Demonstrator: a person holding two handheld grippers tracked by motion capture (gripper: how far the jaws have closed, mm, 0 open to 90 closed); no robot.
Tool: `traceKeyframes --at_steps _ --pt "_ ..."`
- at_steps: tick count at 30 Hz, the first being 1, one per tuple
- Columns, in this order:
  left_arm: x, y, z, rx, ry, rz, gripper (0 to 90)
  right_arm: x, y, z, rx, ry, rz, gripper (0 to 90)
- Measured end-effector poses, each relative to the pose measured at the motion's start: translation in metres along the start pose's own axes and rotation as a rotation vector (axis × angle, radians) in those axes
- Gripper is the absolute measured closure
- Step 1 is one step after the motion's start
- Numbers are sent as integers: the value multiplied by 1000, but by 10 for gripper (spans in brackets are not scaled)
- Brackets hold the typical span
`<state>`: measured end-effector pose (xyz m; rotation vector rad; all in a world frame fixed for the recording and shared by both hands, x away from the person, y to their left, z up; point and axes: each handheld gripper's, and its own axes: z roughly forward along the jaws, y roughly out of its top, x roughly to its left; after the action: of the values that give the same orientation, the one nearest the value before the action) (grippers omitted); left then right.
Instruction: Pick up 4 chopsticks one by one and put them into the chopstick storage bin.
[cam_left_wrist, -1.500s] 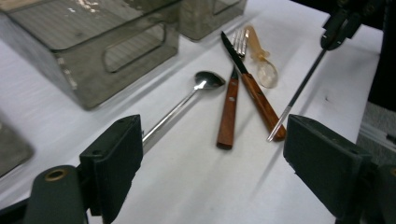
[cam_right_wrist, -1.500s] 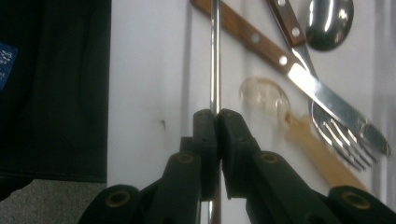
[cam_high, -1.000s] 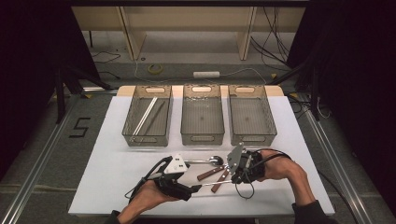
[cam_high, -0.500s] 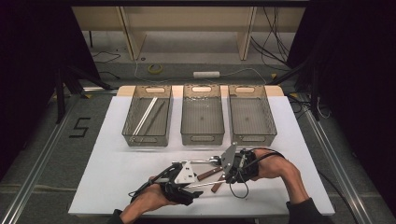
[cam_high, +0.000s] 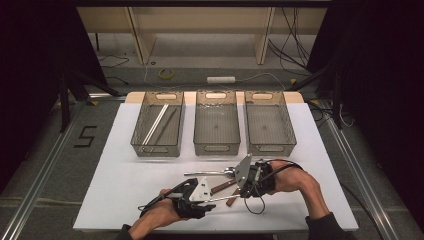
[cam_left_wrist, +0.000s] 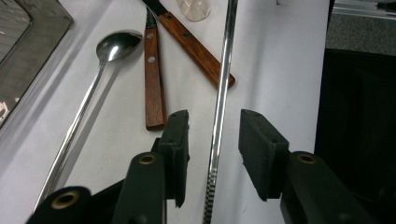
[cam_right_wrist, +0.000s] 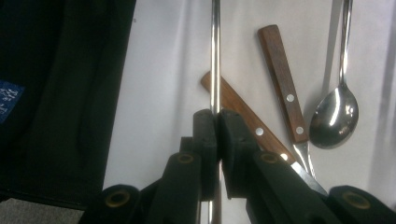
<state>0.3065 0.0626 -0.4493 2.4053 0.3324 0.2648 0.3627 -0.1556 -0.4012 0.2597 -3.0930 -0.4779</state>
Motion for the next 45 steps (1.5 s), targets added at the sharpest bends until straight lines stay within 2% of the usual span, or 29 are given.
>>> traceKeyframes --at_steps 8,15,21,24,25,27,30,32,37,41,45 --pt "-2 1 1 6 -8 27 709 1 2 1 2 7 -3 860" --pt "-1 1 0 0 -32 40 826 2 3 1 1 10 -13 860" --pt "-3 1 -1 4 -53 67 852 4 4 1 6 16 -15 858" --pt "-3 1 -2 -2 -57 79 857 4 3 1 3 30 2 854" --pt "-2 0 -2 -12 -54 72 858 3 2 1 2 33 -8 849" --pt "0 -1 -5 -15 -47 62 859 2 1 -1 -24 20 23 834" --pt "5 -3 -8 -25 -22 40 859 2 0 -7 -50 -30 58 722" --pt "9 -5 -11 -27 -3 31 860 2 -2 -12 -95 -67 85 653" --pt "17 -10 -17 -37 29 -1 860 3 -10 -19 -191 -126 156 577" --pt "20 -12 -20 -45 36 -11 860 2 -16 -26 -244 -237 216 514" --pt "27 -16 -23 -41 60 -39 860 2 -21 -35 -345 -348 303 477"
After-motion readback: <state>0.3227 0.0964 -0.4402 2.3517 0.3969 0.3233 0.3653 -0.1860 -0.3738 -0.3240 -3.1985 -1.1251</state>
